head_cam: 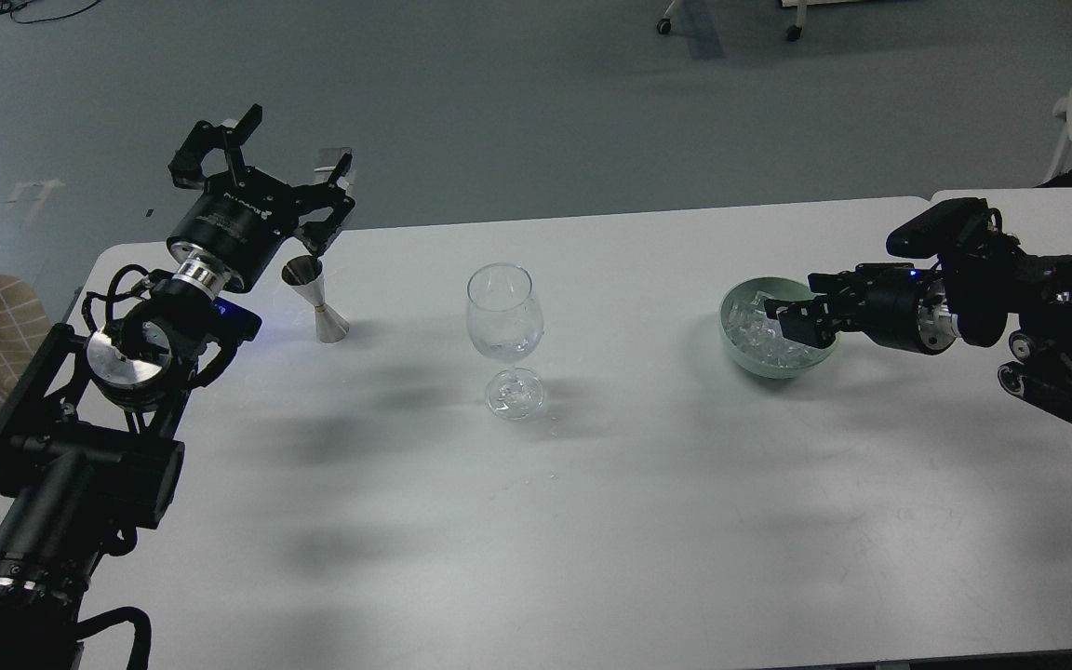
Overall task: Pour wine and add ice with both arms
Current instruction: 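Pinch an ice cube from the bowl with the right gripper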
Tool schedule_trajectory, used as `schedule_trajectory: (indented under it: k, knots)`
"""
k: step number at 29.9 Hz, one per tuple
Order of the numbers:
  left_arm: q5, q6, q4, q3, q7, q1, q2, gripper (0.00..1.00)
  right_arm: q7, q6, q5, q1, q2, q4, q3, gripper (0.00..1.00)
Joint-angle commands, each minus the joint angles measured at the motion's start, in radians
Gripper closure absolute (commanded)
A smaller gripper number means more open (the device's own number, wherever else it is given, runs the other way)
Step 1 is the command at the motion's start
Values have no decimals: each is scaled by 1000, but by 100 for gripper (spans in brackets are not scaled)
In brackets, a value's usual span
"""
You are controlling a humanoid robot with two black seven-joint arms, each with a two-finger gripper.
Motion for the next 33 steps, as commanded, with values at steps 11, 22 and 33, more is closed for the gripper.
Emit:
schedule_trajectory:
  k: [11, 22, 33]
  knots:
    - [0, -1, 6, 2, -4, 2, -4, 2, -20, 2, -2, 6, 51, -16, -32, 30]
    - [-2, -1, 6, 0, -5, 2, -3, 2, -18, 2, -2, 0, 48, -18, -35, 38]
    - [0, 2, 6, 2, -7, 3, -4, 2, -23, 2, -2, 2, 45, -20, -37, 61]
